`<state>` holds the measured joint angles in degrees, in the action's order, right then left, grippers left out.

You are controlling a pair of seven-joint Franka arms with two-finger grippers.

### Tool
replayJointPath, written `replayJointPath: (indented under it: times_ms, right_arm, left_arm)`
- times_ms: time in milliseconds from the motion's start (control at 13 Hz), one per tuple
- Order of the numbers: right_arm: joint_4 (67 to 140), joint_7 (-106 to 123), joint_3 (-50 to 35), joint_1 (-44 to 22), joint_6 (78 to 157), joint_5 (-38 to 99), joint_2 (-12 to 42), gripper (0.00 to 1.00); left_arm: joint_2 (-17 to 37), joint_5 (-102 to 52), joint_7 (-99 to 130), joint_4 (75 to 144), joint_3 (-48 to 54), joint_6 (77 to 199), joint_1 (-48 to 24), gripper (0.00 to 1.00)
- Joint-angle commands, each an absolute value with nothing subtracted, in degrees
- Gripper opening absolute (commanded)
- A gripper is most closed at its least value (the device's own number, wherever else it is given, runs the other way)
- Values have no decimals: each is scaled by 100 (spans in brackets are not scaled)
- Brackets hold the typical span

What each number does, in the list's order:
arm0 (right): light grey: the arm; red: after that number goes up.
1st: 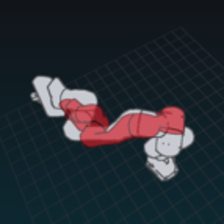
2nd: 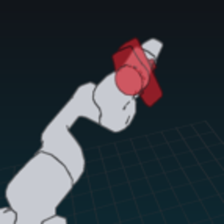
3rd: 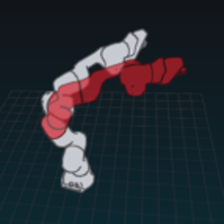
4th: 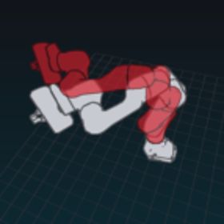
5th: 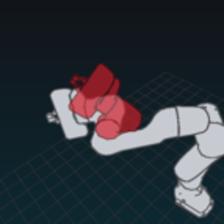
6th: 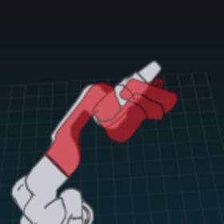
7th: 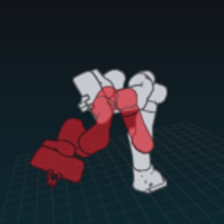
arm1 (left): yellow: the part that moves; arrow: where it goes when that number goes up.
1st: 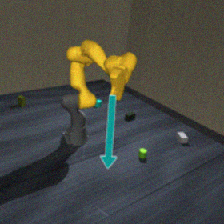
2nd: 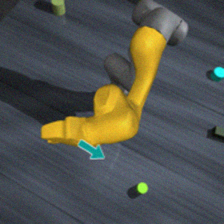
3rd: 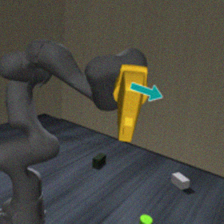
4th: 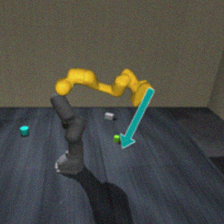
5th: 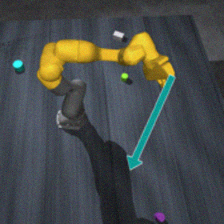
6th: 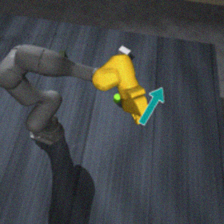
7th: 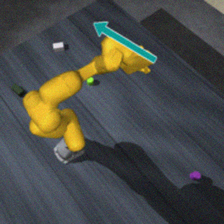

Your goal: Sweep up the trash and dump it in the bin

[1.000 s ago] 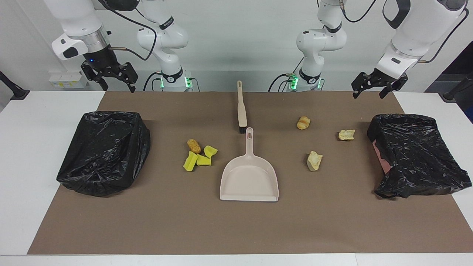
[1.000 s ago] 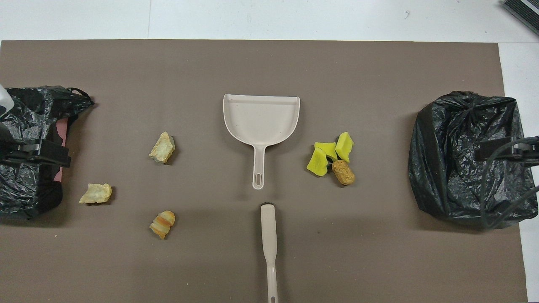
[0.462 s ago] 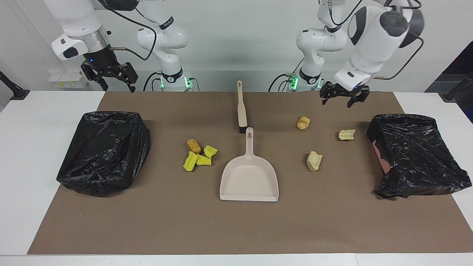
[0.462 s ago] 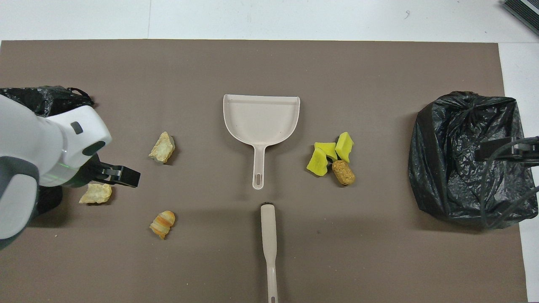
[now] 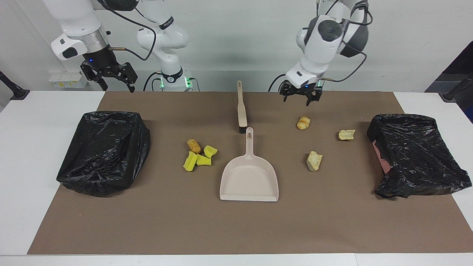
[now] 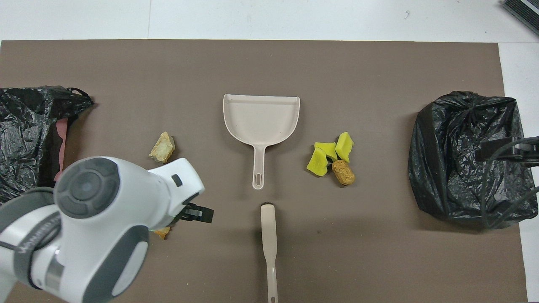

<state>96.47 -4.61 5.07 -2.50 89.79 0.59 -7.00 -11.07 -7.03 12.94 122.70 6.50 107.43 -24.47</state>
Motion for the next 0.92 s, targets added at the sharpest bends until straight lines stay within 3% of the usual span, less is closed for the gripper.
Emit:
replayJointPath:
  times_ms: [0, 385, 615, 846]
  right_arm:
    - [9800, -290, 483, -167, 8965, 79, -835, 100]
    - [9800, -281, 492, -167, 8956, 79, -835, 100]
    - [9826, -281, 510, -167, 8956, 79, -835, 100]
    - [9870, -273, 527, -167, 8956, 79, -852, 100]
  left_arm:
    - [-1266, -835, 1879, 12901, 536, 11468, -3223, 100]
    - [-748, -835, 3083, 13482, 536, 12892, -4472, 100]
    - [-344, -835, 3480, 13491, 536, 13253, -4965, 100]
    - [-334, -852, 3664, 13517, 536, 13245, -5255, 100]
